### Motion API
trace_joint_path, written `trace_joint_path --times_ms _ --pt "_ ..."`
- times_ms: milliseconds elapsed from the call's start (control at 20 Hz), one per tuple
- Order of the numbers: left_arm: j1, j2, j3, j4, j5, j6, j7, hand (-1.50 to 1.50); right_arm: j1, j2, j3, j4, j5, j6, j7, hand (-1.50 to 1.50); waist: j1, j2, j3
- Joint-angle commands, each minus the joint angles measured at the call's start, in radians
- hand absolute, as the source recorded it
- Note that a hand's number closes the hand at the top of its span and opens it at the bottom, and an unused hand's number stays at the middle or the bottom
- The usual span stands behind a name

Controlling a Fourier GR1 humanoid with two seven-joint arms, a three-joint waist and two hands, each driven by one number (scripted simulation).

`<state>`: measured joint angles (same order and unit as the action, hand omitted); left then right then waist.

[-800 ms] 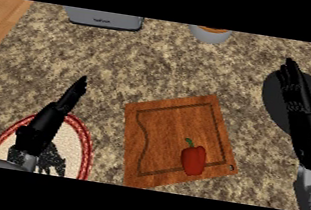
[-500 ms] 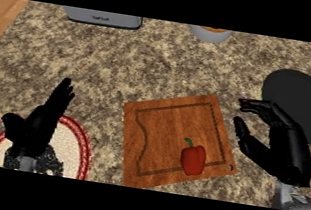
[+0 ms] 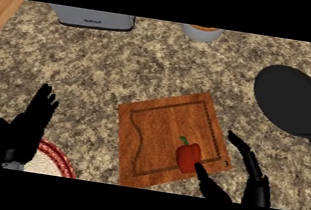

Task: Pick the bell pepper from the cutting board and place it in the pan

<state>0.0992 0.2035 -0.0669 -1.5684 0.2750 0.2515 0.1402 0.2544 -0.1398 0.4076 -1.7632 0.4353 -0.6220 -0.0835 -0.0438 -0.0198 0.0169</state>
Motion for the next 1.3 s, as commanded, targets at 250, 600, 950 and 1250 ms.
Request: trace_joint_path --times_ms 250,600,950,1250 --pt "0.033 -0.058 -0.021 0.048 0.003 0.021 -0.019 0.00 0.204 0.137 0.147 -0.002 0.548 -0.263 0.243 -1.50 0.025 0.023 -0.024" --pt "0.010 -0.076 -0.048 0.051 -0.014 0.034 -0.018 0.00 0.088 0.139 0.109 -0.132 0.781 0.047 0.659 -1.50 0.045 0.029 -0.024" --pt "-0.019 -0.047 -0.050 0.019 -0.007 0.030 0.043 0.00 -0.024 0.140 0.080 -0.075 0.853 0.545 0.935 -1.50 0.072 0.034 -0.024" --pt "-0.041 -0.070 -0.050 0.081 -0.001 0.019 0.021 0.00 -0.397 0.140 0.046 -0.009 0.714 0.815 1.172 -1.50 0.067 0.028 -0.019"
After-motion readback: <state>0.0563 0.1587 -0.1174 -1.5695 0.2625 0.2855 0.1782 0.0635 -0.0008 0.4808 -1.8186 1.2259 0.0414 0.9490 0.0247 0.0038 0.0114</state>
